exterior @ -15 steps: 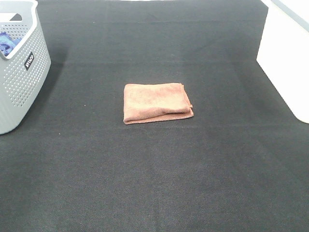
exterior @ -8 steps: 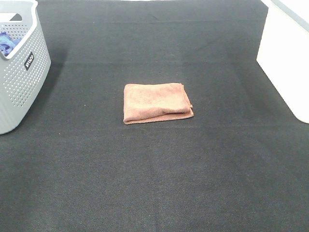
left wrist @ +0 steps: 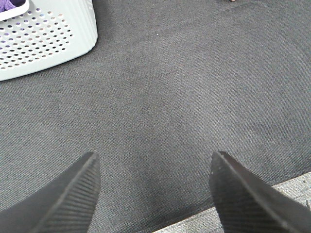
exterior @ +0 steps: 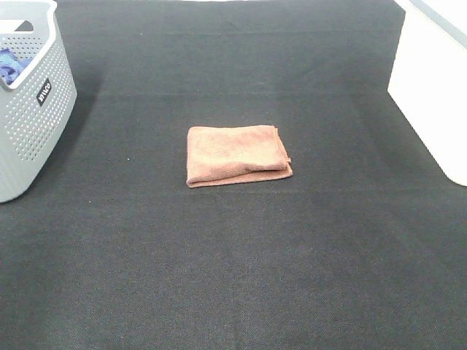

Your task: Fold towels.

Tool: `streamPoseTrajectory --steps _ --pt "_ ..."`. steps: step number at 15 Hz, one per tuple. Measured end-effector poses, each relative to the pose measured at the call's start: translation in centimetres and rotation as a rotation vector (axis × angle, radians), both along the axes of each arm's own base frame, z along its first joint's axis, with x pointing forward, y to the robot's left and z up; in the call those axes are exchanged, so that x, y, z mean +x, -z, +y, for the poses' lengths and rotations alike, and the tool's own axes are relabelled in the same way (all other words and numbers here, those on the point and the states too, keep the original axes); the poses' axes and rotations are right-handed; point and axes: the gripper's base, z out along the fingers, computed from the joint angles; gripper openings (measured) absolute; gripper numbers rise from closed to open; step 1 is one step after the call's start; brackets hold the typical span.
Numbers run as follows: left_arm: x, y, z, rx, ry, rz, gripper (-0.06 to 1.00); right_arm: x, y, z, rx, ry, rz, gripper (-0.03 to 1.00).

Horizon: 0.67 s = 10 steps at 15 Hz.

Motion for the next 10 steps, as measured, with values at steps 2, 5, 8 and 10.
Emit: streamPoseTrajectory --steps 2,5,8,10 --pt "0.0 0.0 -0.01 -0.001 0.0 0.0 0.63 0.0 0.0 0.0 0.0 0.0 0.0 0.85" --pt "0.0 0.0 -0.02 -0.002 0.001 0.0 0.63 0.0 0.0 0.0 0.0 0.0 0.0 0.85" --pt "0.04 0.0 0.13 -0.003 -0.044 0.001 0.63 -0.03 -0.01 0.0 0.0 0.0 -0.002 0.85" --pt "0.03 -0.02 0.47 -0.004 -0.139 -0.004 0.63 -0.59 -0.19 -0.12 0.008 0.016 -0.04 0.85"
